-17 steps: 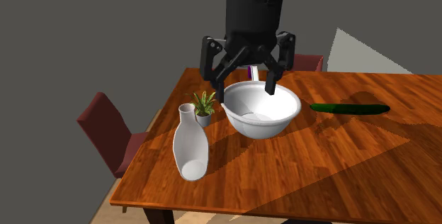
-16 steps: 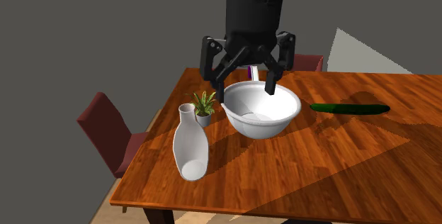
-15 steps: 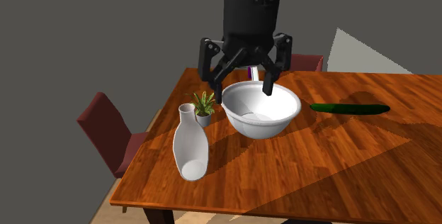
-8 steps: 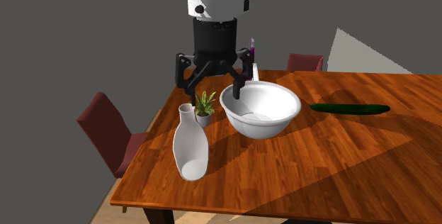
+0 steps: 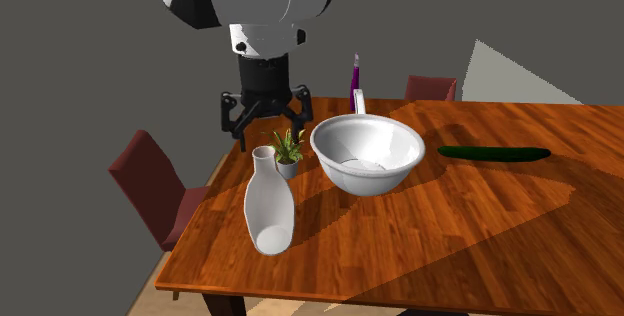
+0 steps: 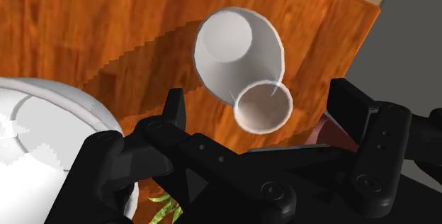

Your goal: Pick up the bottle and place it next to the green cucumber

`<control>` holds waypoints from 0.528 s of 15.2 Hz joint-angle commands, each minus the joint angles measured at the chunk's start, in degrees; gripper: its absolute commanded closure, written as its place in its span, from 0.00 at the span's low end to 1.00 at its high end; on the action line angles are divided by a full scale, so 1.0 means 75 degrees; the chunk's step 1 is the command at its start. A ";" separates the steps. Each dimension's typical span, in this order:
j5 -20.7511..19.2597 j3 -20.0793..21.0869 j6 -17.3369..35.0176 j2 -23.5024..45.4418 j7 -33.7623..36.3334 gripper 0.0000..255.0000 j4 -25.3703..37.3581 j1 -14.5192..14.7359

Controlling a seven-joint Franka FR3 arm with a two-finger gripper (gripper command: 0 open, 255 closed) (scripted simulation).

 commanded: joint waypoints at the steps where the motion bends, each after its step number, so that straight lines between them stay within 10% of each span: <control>1: -0.0008 0.0046 0.0269 0.0585 0.0078 0.00 0.0311 0.0019; 8: -0.0005 0.0060 0.0891 0.0767 0.0080 0.00 -0.0128 0.0027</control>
